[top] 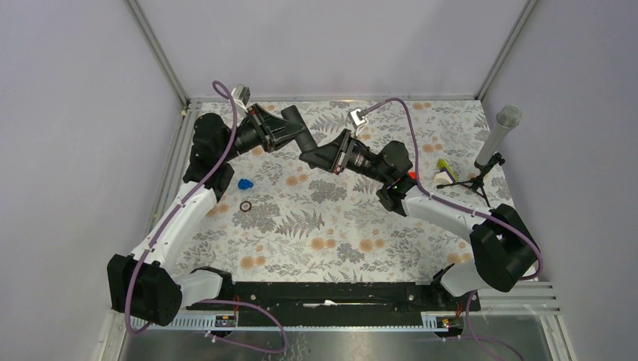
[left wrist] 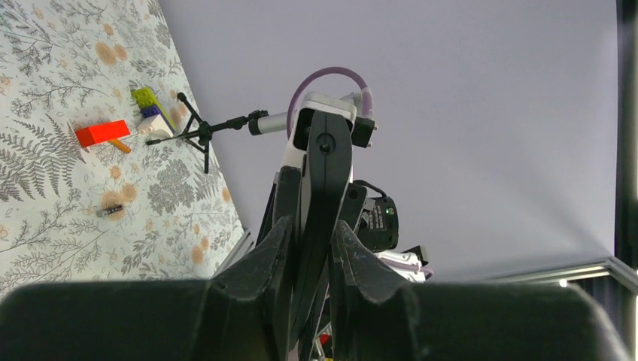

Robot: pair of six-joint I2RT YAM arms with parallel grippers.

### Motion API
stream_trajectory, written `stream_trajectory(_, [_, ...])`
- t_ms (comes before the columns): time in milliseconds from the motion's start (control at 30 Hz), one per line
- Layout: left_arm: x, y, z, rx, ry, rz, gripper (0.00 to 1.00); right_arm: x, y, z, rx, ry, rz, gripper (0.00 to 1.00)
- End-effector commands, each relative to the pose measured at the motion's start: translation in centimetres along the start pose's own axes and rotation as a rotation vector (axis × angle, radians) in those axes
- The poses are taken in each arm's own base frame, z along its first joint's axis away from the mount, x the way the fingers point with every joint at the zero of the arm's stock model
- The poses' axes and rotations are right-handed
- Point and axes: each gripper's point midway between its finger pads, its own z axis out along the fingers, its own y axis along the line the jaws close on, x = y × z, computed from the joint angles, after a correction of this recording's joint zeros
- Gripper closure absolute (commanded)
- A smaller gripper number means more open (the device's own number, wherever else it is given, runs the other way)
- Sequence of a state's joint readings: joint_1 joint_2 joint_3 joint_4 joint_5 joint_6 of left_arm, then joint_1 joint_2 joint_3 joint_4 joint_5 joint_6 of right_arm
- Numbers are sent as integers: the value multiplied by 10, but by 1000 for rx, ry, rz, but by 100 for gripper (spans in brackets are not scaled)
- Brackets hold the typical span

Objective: Load the batteries into the remote control

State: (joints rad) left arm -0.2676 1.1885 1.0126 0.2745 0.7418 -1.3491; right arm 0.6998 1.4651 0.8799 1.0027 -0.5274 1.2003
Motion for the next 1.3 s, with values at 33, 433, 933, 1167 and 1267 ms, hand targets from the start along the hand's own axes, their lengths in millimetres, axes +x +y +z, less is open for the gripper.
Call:
stream_trajectory(33, [-19, -60, -8, 129, -49, 97, 100, 23, 0, -12, -20, 165, -117, 73])
stream_trajectory(433, [-22, -44, -6, 97, -73, 123, 100, -5, 11, -3, 18, 42, -111, 41])
stream_trajectory(933, [-8, -21, -12, 53, -58, 148, 100, -29, 11, 24, 95, 14, -21, 19])
stream_trajectory(1167, [-9, -32, -15, 73, -75, 147, 100, -15, -18, 18, 170, 43, 53, 54])
stream_trajectory(1267, [-12, -40, -15, 91, -86, 139, 100, -6, -25, 11, 178, 60, 59, 64])
